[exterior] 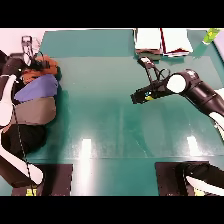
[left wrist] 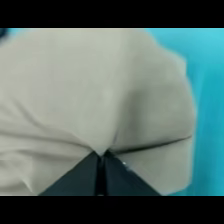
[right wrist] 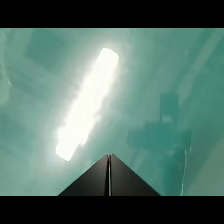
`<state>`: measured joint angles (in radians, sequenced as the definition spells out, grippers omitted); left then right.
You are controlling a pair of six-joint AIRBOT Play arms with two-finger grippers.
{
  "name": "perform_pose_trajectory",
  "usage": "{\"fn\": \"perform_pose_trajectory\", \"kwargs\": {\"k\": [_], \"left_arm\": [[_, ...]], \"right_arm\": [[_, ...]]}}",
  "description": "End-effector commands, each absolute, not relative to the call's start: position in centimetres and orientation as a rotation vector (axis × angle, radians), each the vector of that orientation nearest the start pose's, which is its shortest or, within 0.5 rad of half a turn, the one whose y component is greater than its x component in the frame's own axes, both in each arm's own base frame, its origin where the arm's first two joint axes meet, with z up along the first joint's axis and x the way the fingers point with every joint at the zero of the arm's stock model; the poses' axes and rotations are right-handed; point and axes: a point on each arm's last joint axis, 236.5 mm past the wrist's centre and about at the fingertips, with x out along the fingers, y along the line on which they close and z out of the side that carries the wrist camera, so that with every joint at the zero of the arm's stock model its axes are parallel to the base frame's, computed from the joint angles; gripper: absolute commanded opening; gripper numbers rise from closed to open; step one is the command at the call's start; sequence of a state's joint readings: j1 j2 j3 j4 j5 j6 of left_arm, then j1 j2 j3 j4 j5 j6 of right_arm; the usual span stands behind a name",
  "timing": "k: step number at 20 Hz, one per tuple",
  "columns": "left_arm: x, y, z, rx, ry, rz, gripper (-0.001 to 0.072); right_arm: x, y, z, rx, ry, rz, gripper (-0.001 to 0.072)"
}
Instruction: Fold the shirts.
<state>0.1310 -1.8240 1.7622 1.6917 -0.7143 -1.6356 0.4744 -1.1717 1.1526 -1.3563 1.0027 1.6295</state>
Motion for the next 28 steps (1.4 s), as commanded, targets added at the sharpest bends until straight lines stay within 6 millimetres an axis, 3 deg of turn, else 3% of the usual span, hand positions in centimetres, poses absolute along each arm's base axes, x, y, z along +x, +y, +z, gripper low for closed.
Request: {"fn": "perform_pose_trajectory", "kwargs": {"k": [1,3,4,6,7,9,11,13,16,18,20,23,24,25,26,28], "left_arm": [[60.6,8.8,15.1,0.065,0.603,0.165,0.0026],[58.1,5.8,25.8,0.131,0.427,0.119,0.0026],[55.9,3.9,31.2,0.165,0.334,0.089,0.0026],[50.4,-0.4,39.8,0.225,0.177,0.013,0.0026],[47.5,-2.4,42.9,0.244,0.118,-0.03,0.0027],[42.1,-6.3,46.9,0.273,0.035,-0.131,0.0026],[38.3,-9.8,47.6,0.283,0.033,-0.237,0.0026],[36.5,-13.9,45.7,0.292,0.103,-0.365,0.0026],[34.8,-22.5,40.2,0.295,0.238,-0.611,0.0026],[34.0,-28.2,35.1,0.319,0.346,-0.749,0.0026],[32.8,-34.1,28.4,0.361,0.486,-0.879,0.0026],[30.8,-40.4,18.9,0.437,0.673,-1.002,0.0028],[30.2,-41.9,16.2,0.459,0.727,-1.026,0.0099],[30.0,-42.6,14.3,0.468,0.767,-1.037,0.0412],[30.3,-42.7,13.0,0.459,0.808,-1.024,0.0587],[33.0,-39.9,12.5,0.419,0.858,-0.926,0.0588]], "right_arm": [[35.3,22.4,11.8,0.035,0.893,0.518,0.0017],[35.8,21.7,17.0,0.067,0.768,0.521,0.0018],[36.2,21.1,19.5,0.082,0.712,0.514,0.0017],[36.8,19.4,24.7,0.112,0.595,0.49,0.0018],[37.0,18.4,27.0,0.125,0.543,0.473,0.0018],[37.3,16.0,31.0,0.148,0.45,0.429,0.0017],[37.5,13.5,34.1,0.167,0.377,0.377,0.0018],[37.6,11.5,36.0,0.178,0.332,0.332,0.0018],[37.7,9.8,37.1,0.183,0.31,0.291,0.0017],[37.8,9.1,36.8,0.184,0.322,0.274,0.0017],[37.7,8.7,36.2,0.182,0.347,0.262,0.0017],[37.6,8.7,35.9,0.18,0.362,0.263,0.0018],[37.5,8.7,35.7,0.179,0.371,0.263,0.0017],[37.4,8.7,35.3,0.177,0.386,0.263,0.0017],[37.2,8.7,35.0,0.174,0.402,0.263,0.0018],[37.0,8.8,34.5,0.17,0.423,0.264,0.0017]]}}
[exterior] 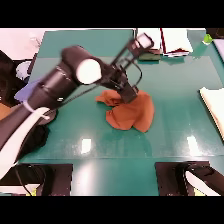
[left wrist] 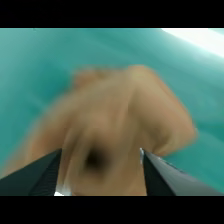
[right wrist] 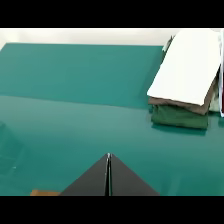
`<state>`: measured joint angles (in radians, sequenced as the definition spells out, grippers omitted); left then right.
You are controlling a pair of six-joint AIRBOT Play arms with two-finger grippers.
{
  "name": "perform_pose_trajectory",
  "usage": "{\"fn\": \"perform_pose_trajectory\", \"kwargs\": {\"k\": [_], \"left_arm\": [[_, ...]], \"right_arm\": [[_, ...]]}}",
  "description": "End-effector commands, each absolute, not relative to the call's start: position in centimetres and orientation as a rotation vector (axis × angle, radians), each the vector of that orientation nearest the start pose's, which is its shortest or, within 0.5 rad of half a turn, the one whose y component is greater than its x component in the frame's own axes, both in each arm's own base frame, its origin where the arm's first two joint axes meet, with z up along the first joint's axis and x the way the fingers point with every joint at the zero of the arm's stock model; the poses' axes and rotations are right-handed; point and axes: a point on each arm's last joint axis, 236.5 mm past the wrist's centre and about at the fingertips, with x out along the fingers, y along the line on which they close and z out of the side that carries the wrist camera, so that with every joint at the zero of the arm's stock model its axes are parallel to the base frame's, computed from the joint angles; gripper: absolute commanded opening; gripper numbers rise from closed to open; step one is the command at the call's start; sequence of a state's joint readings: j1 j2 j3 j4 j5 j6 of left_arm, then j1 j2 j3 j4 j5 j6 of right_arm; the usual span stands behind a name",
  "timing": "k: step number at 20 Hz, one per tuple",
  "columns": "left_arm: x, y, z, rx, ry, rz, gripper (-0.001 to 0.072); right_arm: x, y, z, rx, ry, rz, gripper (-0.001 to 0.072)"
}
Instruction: Fold the shirts.
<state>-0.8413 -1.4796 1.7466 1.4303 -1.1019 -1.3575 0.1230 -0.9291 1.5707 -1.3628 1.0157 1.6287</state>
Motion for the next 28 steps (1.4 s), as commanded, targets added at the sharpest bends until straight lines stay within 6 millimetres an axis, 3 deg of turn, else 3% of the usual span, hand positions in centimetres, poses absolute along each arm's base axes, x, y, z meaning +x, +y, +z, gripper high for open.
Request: {"fn": "perform_pose_trajectory", "kwargs": {"k": [1,5,7,8,16,19,22,23,24,25,28], "left_arm": [[34.9,-37.9,12.6,0.394,0.874,-0.873,0.0588],[42.5,-27.3,10.5,0.211,0.992,-0.595,0.0588],[44.2,-23.8,8.3,0.141,1.032,-0.525,0.0588],[44.4,-23.1,7.1,0.096,1.062,-0.518,0.0589],[44.2,-26.0,-3.3,-0.044,1.23,-0.601,0.059],[43.2,-28.1,-4.5,-0.087,1.263,-0.678,0.0589],[42.8,-28.5,-6.2,-0.076,1.296,-0.679,0.0585],[42.8,-28.5,-6.3,-0.082,1.301,-0.674,0.0431],[42.9,-28.4,-6.2,-0.082,1.296,-0.672,0.0155],[43.2,-28.4,-5.8,-0.082,1.288,-0.672,0.0031],[44.2,-28.0,-4.3,-0.038,1.257,-0.674,0.0027]], "right_arm": [[37.0,8.8,34.4,0.169,0.43,0.264,0.0018],[37.0,8.8,33.4,0.169,0.455,0.263,0.0018],[37.2,8.9,32.0,0.171,0.487,0.261,0.0018],[37.3,8.9,31.2,0.171,0.503,0.259,0.0018],[37.8,9.1,25.5,0.183,0.623,0.25,0.0017],[37.7,9.1,23.6,0.184,0.664,0.244,0.0018],[37.8,9.0,22.5,0.183,0.689,0.241,0.0017],[37.8,9.1,22.0,0.182,0.71,0.241,0.0018],[37.5,9.1,21.1,0.177,0.749,0.24,0.0018],[37.1,9.1,20.1,0.171,0.797,0.24,0.0017],[35.1,8.9,15.9,0.145,0.993,0.234,0.0017]]}}
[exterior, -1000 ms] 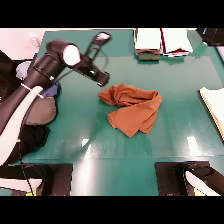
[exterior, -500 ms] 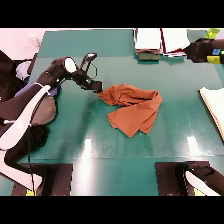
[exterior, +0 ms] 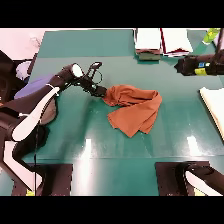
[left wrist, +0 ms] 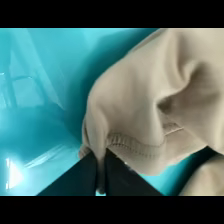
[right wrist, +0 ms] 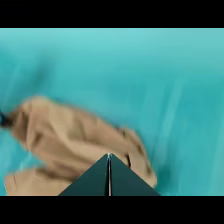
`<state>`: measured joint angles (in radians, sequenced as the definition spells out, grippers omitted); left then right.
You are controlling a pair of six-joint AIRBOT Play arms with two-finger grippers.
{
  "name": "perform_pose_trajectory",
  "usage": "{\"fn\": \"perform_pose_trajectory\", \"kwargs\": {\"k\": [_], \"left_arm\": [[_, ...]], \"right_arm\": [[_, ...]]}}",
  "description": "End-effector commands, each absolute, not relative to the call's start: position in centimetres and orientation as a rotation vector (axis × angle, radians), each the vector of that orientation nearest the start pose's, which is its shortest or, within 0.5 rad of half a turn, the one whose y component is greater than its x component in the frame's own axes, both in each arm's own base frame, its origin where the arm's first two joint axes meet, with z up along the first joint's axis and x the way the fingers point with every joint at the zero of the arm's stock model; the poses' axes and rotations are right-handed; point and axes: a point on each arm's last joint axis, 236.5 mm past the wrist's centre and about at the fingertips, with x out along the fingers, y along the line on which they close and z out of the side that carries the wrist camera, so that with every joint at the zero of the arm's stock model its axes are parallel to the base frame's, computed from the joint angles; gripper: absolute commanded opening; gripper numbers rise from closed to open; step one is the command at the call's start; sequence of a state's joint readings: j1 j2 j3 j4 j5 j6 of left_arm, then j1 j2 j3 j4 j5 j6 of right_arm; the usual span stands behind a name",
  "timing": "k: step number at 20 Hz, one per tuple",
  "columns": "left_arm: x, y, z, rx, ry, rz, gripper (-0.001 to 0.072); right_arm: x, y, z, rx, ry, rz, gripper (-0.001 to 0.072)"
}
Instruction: Fold the shirts.
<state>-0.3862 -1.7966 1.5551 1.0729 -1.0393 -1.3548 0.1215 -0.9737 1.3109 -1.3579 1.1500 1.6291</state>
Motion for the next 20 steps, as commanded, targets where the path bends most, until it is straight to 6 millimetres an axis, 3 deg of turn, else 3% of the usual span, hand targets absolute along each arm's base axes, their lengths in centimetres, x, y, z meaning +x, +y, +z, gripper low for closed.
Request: {"fn": "perform_pose_trajectory", "kwargs": {"k": [1,4,5,6,7,10,12,15,16,18,19,20], "left_arm": [[44.5,-27.7,-3.8,-0.01,1.252,-0.673,0.0027],[45.1,-26.8,-2.9,0.061,1.236,-0.659,0.0027],[45.1,-26.5,-3.0,0.074,1.242,-0.655,0.0027],[45.0,-26.4,-3.1,0.079,1.246,-0.654,0.0027],[45.1,-26.5,-3.1,0.079,1.243,-0.653,0.0027],[45.2,-26.5,-3.0,0.078,1.239,-0.652,0.0027],[45.2,-26.5,-3.1,0.079,1.24,-0.652,0.0027],[44.9,-26.3,-3.2,0.083,1.253,-0.654,0.0027],[44.8,-26.2,-3.2,0.09,1.256,-0.652,0.0027],[44.7,-25.8,-3.4,0.108,1.266,-0.646,0.0027],[44.6,-25.4,-3.6,0.122,1.277,-0.638,0.0027],[44.7,-24.8,-3.5,0.116,1.285,-0.614,0.0027]], "right_arm": [[34.3,8.9,13.9,0.145,1.058,0.232,0.0017],[30.3,8.7,6.2,0.176,1.275,0.204,0.0018],[28.7,9.1,3.7,0.205,1.339,0.204,0.0089],[27.1,9.8,1.2,0.25,1.395,0.215,0.0444],[25.8,10.8,-0.8,0.307,1.435,0.23,0.0639],[24.6,13.8,-5.2,0.451,1.432,0.247,0.0619],[24.3,15.2,-7.1,0.497,1.441,0.236,0.0558],[24.0,16.2,-9.4,0.47,1.505,0.23,0.055],[24.3,16.5,-9.7,0.46,1.515,0.233,0.0512],[25.3,16.8,-9.7,0.413,1.499,0.244,0.0152],[25.8,16.6,-9.5,0.371,1.484,0.25,0.0017],[26.6,16.2,-8.9,0.325,1.457,0.254,0.0017]]}}
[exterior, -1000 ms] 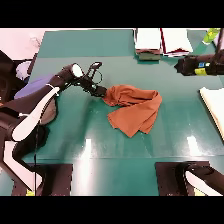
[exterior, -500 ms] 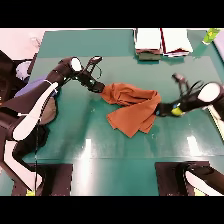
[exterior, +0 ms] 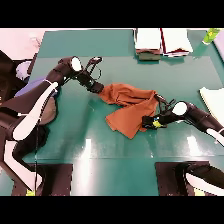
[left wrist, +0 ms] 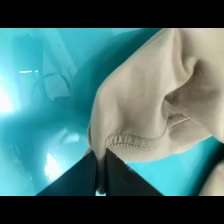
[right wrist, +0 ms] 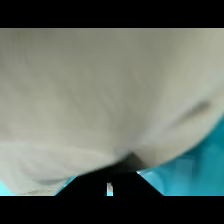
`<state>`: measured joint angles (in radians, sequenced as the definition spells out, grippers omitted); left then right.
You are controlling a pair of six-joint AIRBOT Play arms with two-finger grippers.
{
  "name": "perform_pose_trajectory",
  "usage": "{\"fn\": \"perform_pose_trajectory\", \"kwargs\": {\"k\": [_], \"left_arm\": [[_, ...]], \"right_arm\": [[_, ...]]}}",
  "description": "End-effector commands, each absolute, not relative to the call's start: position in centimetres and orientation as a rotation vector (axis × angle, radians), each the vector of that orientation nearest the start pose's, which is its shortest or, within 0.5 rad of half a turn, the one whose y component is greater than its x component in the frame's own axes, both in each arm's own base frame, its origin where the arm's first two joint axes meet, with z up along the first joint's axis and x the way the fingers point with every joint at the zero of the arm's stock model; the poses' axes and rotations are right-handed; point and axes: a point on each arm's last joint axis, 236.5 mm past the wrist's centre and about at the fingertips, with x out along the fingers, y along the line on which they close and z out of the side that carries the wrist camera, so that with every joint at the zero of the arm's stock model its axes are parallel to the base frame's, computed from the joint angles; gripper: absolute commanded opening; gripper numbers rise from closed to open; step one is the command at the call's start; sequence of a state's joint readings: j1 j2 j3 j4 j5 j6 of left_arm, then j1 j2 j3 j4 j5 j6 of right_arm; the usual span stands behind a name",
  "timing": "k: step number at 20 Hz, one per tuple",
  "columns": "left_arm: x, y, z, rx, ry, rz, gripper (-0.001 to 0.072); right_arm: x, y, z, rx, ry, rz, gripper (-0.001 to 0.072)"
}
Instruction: Fold the shirts.
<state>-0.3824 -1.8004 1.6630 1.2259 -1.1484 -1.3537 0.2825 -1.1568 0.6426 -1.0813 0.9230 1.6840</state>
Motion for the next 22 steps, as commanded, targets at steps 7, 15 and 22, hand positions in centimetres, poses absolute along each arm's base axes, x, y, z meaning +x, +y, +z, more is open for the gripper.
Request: {"fn": "perform_pose_trajectory", "kwargs": {"k": [7,15,22], "left_arm": [[49.9,-19.0,11.2,0.021,0.876,-0.472,0.0027],[38.8,-14.2,41.9,0.051,0.097,-0.424,0.0027],[22.5,-9.7,54.7,0.019,-0.307,-0.406,0.0027]], "right_arm": [[32.5,5.6,4.7,0.121,1.101,0.046,0.0015],[32.6,-0.8,32.3,0.044,0.444,-0.032,0.0014],[27.6,-0.6,42.8,0.024,0.241,-0.023,0.0015]]}}
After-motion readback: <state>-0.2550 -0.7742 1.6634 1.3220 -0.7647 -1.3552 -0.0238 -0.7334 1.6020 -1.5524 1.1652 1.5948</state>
